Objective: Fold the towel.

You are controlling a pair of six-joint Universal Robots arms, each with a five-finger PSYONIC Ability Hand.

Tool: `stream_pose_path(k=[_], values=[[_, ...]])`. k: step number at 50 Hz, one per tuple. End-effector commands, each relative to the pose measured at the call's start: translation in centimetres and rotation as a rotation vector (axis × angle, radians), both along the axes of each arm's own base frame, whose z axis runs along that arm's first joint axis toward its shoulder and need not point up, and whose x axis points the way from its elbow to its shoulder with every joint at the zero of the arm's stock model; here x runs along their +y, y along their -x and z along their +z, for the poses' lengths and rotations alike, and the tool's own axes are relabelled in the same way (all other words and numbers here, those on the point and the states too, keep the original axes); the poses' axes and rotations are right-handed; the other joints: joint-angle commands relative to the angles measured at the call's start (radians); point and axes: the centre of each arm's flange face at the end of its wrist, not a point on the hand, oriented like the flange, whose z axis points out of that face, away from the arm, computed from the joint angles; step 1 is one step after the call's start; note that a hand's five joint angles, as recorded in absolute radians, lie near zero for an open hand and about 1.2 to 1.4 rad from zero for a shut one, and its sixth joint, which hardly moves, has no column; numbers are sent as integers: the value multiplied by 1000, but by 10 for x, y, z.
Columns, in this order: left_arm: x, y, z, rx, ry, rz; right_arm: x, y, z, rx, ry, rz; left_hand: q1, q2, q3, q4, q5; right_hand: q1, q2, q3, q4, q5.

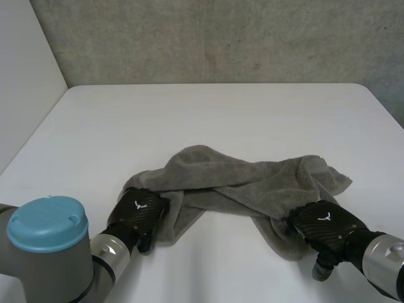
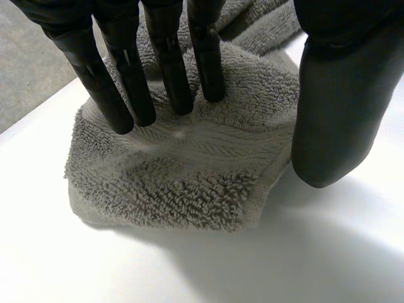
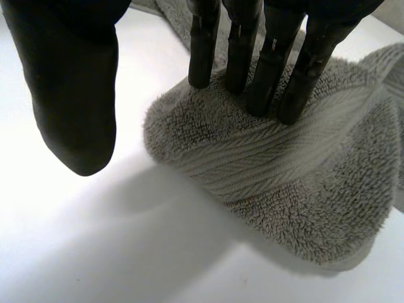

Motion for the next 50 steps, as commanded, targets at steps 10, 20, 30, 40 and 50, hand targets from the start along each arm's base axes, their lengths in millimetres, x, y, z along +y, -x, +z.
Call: stream_pose_path(k=[10, 20, 30, 40, 50], values=[[-16, 6, -4, -4, 38, 3, -30, -4, -24, -13, 86, 0, 181, 188, 194, 179, 31, 61, 47, 52, 56, 82], [-26, 4, 3, 12, 68, 29, -41, -6, -33, -17, 110, -8, 511, 517, 523, 508, 361, 351, 338, 343, 346, 373], [-29, 1, 28, 59, 125, 48, -50, -5, -33, -21, 115, -26, 748, 755, 761, 746, 598, 917, 904, 909, 912, 938], [-31, -8, 85, 137, 252, 78, -69, 5, 38, -59, 256, -88, 748, 755, 761, 746, 598, 917, 904, 909, 912, 938], [-25, -34, 182, 291, 396, 159, -83, 28, 152, -114, 403, -153, 748, 755, 761, 746, 598, 917, 904, 909, 912, 938]])
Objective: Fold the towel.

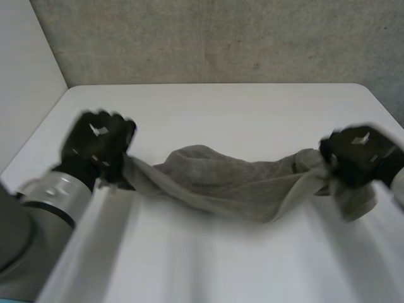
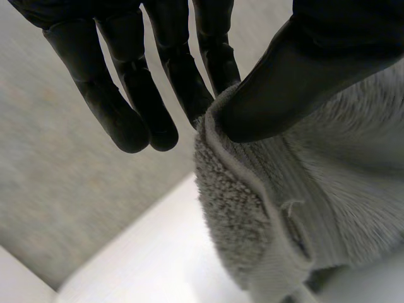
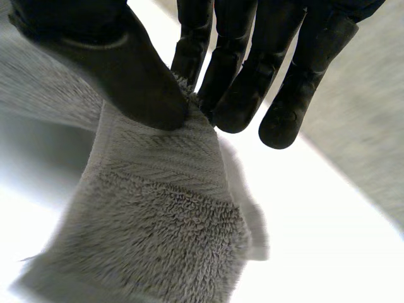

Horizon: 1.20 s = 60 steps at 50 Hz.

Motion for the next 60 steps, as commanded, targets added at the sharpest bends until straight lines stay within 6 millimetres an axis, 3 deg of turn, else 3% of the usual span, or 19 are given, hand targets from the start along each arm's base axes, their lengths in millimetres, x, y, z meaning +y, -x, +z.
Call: stream_pose_path(k=[1, 4, 6, 12, 19, 22, 23, 24, 26, 27, 28, 29, 31, 36, 41, 46, 54, 56, 60], values=[[1, -20, 63, 123, 80, 56, -6, 14, 75, -28, 55, -16, -13, -91, -145, -112, -239, 79, 107, 67, 65, 70], [-9, -28, 66, 122, 68, 97, -12, 18, 70, -19, 3, -24, -13, -91, -145, -112, -239, 79, 107, 67, 65, 70], [-17, -33, 61, 109, 45, 119, -28, 18, 42, 50, -119, 1, -13, -91, -145, -112, -239, 79, 107, 67, 65, 70], [-50, -22, 1, -8, -166, 124, -36, 11, 11, 225, -161, 75, -13, -91, -145, -112, -239, 79, 107, 67, 65, 70], [-78, 7, -11, -45, -167, 69, -74, -38, 9, 233, 76, 65, -13, -91, -145, -112, -239, 79, 107, 67, 65, 70], [-101, 20, 22, 17, -47, 68, -98, -52, 43, 158, 350, 21, -13, -91, -145, -112, -239, 79, 107, 67, 65, 70], [-113, 23, 52, 70, 56, 75, -98, -52, 43, 157, 352, 21, -13, -91, -145, -112, -239, 79, 107, 67, 65, 70], [-113, 23, 52, 70, 57, 75, -111, -57, 61, 99, 507, -1, -13, -91, -145, -112, -239, 79, 107, 67, 65, 70], [-127, 25, 124, 238, 319, 125, -123, -58, 110, -47, 842, -54, -13, -91, -145, -112, -239, 79, 107, 67, 65, 70], [-129, 22, 149, 321, 415, 156, -123, -58, 110, -47, 844, -55, -13, -91, -145, -112, -239, 79, 107, 67, 65, 70], [-129, 22, 149, 322, 416, 156, -114, -55, 140, -128, 991, -72, -13, -91, -145, -112, -239, 79, 107, 67, 65, 70], [-132, 18, 167, 401, 493, 181, -114, -55, 140, -128, 992, -72, -13, -91, -145, -112, -239, 79, 107, 67, 65, 70], [-131, 14, 183, 470, 566, 194, -91, -49, 177, -258, 1127, -71, -13, -91, -145, -112, -239, 79, 107, 67, 65, 70], [-115, 9, 201, 535, 643, 181, -93, -48, 157, -293, 967, -16, -13, -91, -145, -112, -239, 79, 107, 67, 65, 70], [-113, 9, 162, 464, 536, 167, -95, -56, 108, -240, 730, 70, -13, -91, -145, -112, -239, 79, 107, 67, 65, 70], [-103, 12, 75, 325, 306, 110, -90, -61, 56, -169, 509, 128, -13, -91, -145, -112, -239, 79, 107, 67, 65, 70], [-72, -4, -32, 188, 35, 106, -71, -63, -31, -38, 248, 213, -13, -91, -145, -112, -239, 79, 107, 67, 65, 70], [-66, -7, -46, 176, 7, 107, -60, -64, -70, 11, 145, 267, -13, -91, -145, -112, -239, 79, 107, 67, 65, 70], [-55, -12, -66, 151, -34, 107, -50, -64, -95, 68, 82, 320, -13, -91, -145, -112, -239, 62, 90, 51, 48, 54]])
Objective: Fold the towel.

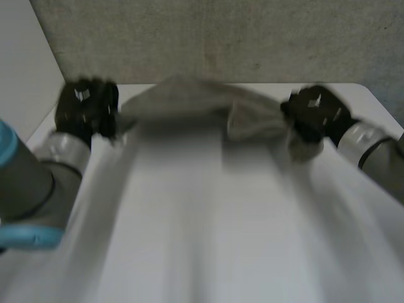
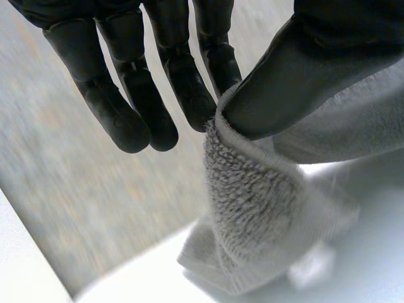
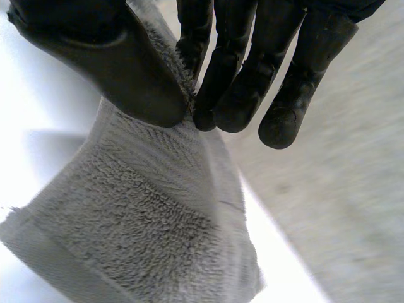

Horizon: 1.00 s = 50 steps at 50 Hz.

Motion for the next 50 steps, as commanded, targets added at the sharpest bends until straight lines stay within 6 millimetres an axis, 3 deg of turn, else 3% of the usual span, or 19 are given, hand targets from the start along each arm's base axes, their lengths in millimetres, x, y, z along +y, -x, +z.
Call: stream_pose_path(k=[1, 7, 10, 12, 16, 25, 32, 37, 45, 50], values=[[24, -12, -50, -55, -104, 1, 21, 5, -66, 165, -147, 93, -18, -111, -150, -113, -251, 48, 62, 34, 36, 36], [30, -18, -61, -84, -128, 10, 21, 17, -70, 248, -158, 96, -18, -111, -150, -113, -251, -61, -46, -75, -72, -73], [31, -17, -60, -83, -125, 9, 20, 20, -69, 265, -159, 92, -18, -111, -150, -113, -251, -219, -205, -234, -231, -232], [31, -17, -60, -83, -125, 9, 21, 21, -66, 259, -165, 81, -18, -111, -150, -113, -251, -508, -494, -523, -520, -521], [30, -18, -59, -81, -123, 10, 25, 22, -61, 217, -192, 64, -18, -111, -150, -113, -251, -732, -718, -747, -744, -745], [28, -22, -59, -74, -126, 27, 47, 23, -40, 2, -326, -12, -18, -111, -150, -113, -251, -742, -727, -756, -753, -754], [27, -28, -64, -75, -137, 44, 58, 24, -38, -90, -351, -62, -18, -111, -150, -113, -251, -780, -766, -794, -792, -793], [27, -28, -64, -74, -136, 44, 60, 22, -47, -85, -341, -127, -18, -111, -150, -113, -251, -892, -877, -906, -903, -904], [27, -28, -63, -73, -131, 45, 54, 12, -82, -39, -353, -203, -18, -111, -150, -113, -251, -915, -901, -929, -927, -928], [27, -29, -63, -73, -133, 47, 52, 2, -84, -45, -327, -181, -18, -111, -150, -113, -251, -901, -886, -915, -912, -913]])
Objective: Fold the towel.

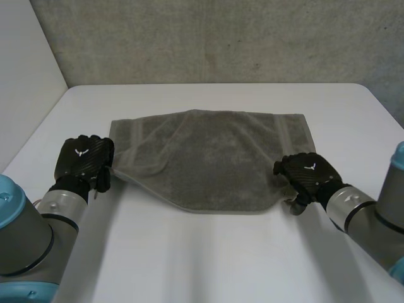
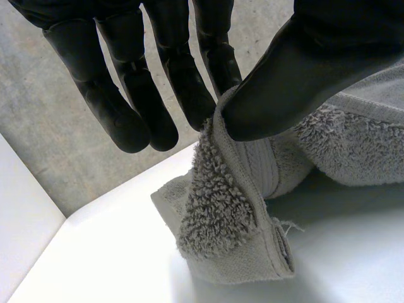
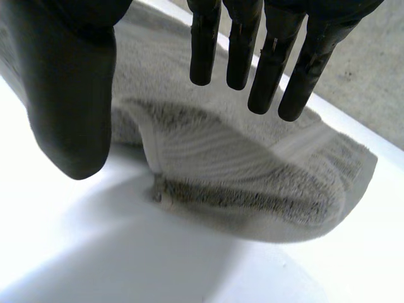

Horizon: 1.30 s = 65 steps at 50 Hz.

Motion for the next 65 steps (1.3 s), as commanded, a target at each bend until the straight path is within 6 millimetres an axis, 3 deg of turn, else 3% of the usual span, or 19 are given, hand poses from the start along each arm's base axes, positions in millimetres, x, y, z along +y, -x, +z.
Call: stream_pose_path(k=[1, 17, 27, 43, 52, 59, 65], values=[[0, 0, 0, 0, 1, 2, -4, -11, -10, 1, 19, 11, -18, -111, -150, -113, -251, -38, -48, -44, -32, 0], [0, 0, -1, 0, 1, 0, -17, -19, -18, -90, 45, -87, -18, -111, -150, -113, -251, -30, -39, -35, -23, 9], [1, 0, -1, -1, -1, 0, -29, -9, -27, -94, 114, -197, -18, -111, -150, -113, -251, -27, -36, -32, -20, 12], [2, 0, -2, -1, -2, -1, -28, -2, -14, -144, 150, -251, -18, -111, -150, -113, -251, -9, -18, -15, -3, 30], [4, 0, -4, -3, -10, -3, -10, -19, -22, -143, 116, -190, -18, -111, -150, -113, -251, -12, -21, -18, -6, 27], [3, -1, -3, -3, -8, 0, -9, -21, -22, -156, 110, -187, -18, -111, -150, -113, -251, -3, -12, -9, 3, 36], [2, -1, -3, -3, -8, 2, -14, -18, -21, -159, 123, -203, -18, -111, -150, -113, -251, 237, 227, 231, 243, 275]])
